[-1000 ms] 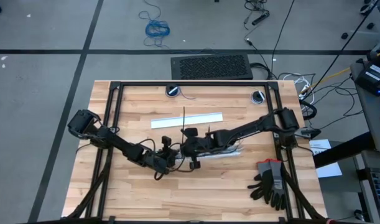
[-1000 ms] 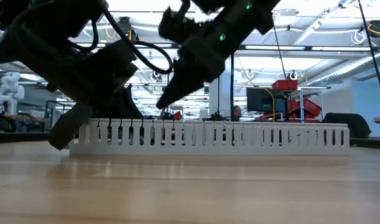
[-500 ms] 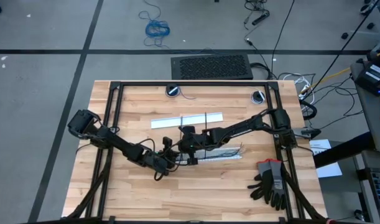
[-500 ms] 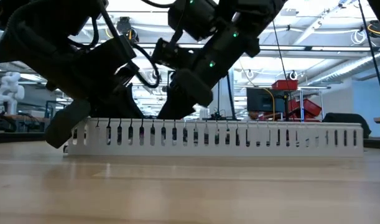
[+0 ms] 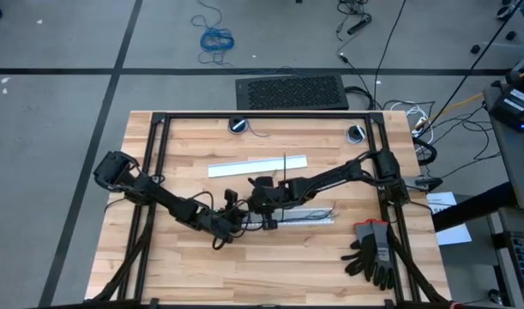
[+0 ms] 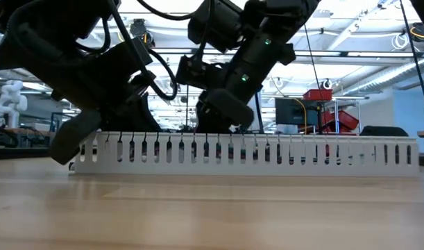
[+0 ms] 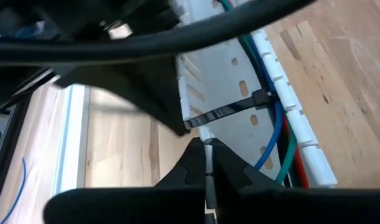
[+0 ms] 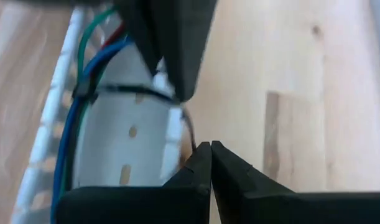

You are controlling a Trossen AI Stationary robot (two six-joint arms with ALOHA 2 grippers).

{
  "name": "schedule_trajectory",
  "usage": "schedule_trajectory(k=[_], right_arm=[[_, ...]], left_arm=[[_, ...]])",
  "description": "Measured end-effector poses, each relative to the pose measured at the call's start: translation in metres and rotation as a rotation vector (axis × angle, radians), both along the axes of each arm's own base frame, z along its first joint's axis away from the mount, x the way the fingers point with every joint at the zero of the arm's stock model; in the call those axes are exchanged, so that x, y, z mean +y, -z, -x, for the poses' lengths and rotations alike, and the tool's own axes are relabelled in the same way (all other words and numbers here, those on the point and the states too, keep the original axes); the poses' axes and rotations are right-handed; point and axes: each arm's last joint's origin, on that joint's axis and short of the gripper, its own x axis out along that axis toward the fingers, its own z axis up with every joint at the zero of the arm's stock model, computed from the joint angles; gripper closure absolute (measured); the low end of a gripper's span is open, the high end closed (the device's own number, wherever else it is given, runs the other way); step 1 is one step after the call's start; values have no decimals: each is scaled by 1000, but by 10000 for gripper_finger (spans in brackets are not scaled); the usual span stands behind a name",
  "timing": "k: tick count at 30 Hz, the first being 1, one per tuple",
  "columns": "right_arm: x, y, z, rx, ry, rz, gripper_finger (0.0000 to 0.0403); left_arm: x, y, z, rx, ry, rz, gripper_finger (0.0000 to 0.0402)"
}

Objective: Ziptie cables
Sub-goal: Put the colored zip tied cable wires into the white cable duct

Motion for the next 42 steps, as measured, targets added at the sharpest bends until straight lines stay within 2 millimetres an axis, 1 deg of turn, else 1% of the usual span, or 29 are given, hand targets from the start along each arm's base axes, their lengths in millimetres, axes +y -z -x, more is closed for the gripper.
schedule_trajectory(k=[4, 8, 11, 14, 19, 23, 27, 30, 32, 38, 42], right_arm=[[7, 2, 4, 31, 6, 29, 402], [12, -2, 5, 13, 30, 147, 402], [16, -19, 6, -54, 47, 231, 402], [20, -40, 9, -120, 50, 244, 402], [30, -53, 13, -159, 41, 218, 402], [43, -50, 15, -152, 4, 167, 403], [56, -49, 18, -153, -18, 154, 403], [62, -50, 18, -171, -30, 148, 403], [61, -46, 15, -176, -31, 143, 403], [46, -18, 4, -125, -22, 128, 403], [40, -13, 1, -119, -20, 129, 403]], left_arm=[[0, -1, 0, -17, -24, -1, 398], [1, -1, 0, -19, -37, 7, 398], [1, -1, 0, -18, -39, 8, 398], [1, -1, 0, -15, -39, 7, 398], [1, -1, 0, -15, -39, 7, 398], [1, -1, 0, -15, -40, 8, 398], [1, -1, 0, -7, -25, 5, 398], [1, -1, 0, -3, -18, 0, 398], [1, -1, 0, 3, -3, -10, 398], [0, -1, 1, 23, 38, -11, 398], [-1, -1, 1, 37, 74, -28, 398]])
